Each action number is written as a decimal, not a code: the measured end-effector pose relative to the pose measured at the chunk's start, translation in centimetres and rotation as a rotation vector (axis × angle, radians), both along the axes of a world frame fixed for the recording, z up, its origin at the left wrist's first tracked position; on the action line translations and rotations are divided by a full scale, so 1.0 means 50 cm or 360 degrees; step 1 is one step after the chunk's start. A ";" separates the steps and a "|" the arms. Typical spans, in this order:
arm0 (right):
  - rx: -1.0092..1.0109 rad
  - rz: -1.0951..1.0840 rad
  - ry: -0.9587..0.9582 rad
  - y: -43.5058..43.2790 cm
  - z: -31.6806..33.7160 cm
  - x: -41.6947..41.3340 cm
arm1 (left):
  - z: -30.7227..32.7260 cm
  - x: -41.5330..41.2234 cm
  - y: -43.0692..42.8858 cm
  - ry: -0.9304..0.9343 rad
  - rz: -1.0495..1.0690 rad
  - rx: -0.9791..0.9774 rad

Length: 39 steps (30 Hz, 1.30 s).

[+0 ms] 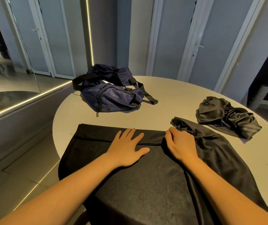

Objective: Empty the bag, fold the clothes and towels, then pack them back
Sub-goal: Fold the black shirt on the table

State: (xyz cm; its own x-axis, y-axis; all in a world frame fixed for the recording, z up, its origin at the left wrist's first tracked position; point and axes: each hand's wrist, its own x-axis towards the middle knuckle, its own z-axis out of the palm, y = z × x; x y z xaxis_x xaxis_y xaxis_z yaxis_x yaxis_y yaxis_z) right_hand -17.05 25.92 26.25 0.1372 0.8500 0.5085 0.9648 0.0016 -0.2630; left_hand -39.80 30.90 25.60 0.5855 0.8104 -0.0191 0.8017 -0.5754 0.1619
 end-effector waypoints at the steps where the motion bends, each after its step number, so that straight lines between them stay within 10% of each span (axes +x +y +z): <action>1: 0.0002 -0.0004 0.0012 0.000 0.001 -0.001 | -0.005 0.001 0.003 0.0044 0.0017 -0.0029; 10: 0.0042 -0.0381 0.0430 -0.034 0.046 0.116 | -0.002 -0.035 0.055 0.0079 0.0085 -0.0017; 22: -0.0341 -0.0231 -0.0202 -0.075 -0.008 0.302 | 0.004 -0.071 0.090 0.0082 -0.0003 0.0002; 39: -0.0820 -0.0244 -0.0090 -0.103 -0.006 0.249 | 0.009 -0.102 0.108 0.0088 -0.0006 0.0021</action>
